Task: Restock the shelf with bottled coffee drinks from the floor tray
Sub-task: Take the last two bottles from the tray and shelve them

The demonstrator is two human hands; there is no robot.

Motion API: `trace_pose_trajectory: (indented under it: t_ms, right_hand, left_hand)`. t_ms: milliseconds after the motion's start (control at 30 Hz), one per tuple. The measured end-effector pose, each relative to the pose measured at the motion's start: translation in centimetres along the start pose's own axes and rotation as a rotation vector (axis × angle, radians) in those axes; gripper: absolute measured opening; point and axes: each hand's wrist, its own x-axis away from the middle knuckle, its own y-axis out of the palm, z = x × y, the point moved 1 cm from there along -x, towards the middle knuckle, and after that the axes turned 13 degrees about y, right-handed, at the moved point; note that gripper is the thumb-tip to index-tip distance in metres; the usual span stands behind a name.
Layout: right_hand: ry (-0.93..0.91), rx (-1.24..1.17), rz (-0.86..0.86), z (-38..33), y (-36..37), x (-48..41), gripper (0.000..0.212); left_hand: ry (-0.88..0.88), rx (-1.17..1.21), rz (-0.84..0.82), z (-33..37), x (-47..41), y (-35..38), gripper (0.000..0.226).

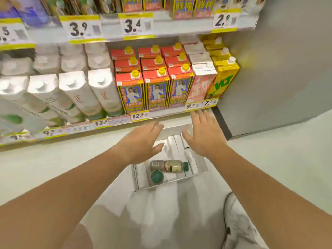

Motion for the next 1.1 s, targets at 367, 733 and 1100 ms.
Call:
trace_pose_trajectory:
  t_ms: [367, 733, 1100]
  right_hand:
    - [-0.175, 0.059, -0.513, -1.7, 13.7, -0.2, 0.064]
    - [-0.213, 0.091, -0.745, -4.2, 17.8, -2.2, 0.039]
    - [0.334, -0.214, -1.104, -5.7, 13.8, -6.6, 0.046]
  left_hand:
    - [-0.051, 0.375, -0.465, -1.9, 2.0, 12.3, 0.049]
    - [-0.054, 0.547, -0.399, -2.6, 1.1, 16.3, 0.026]
    - [-0.079, 0.512, -0.409, -2.6, 1.7, 16.7, 0.04]
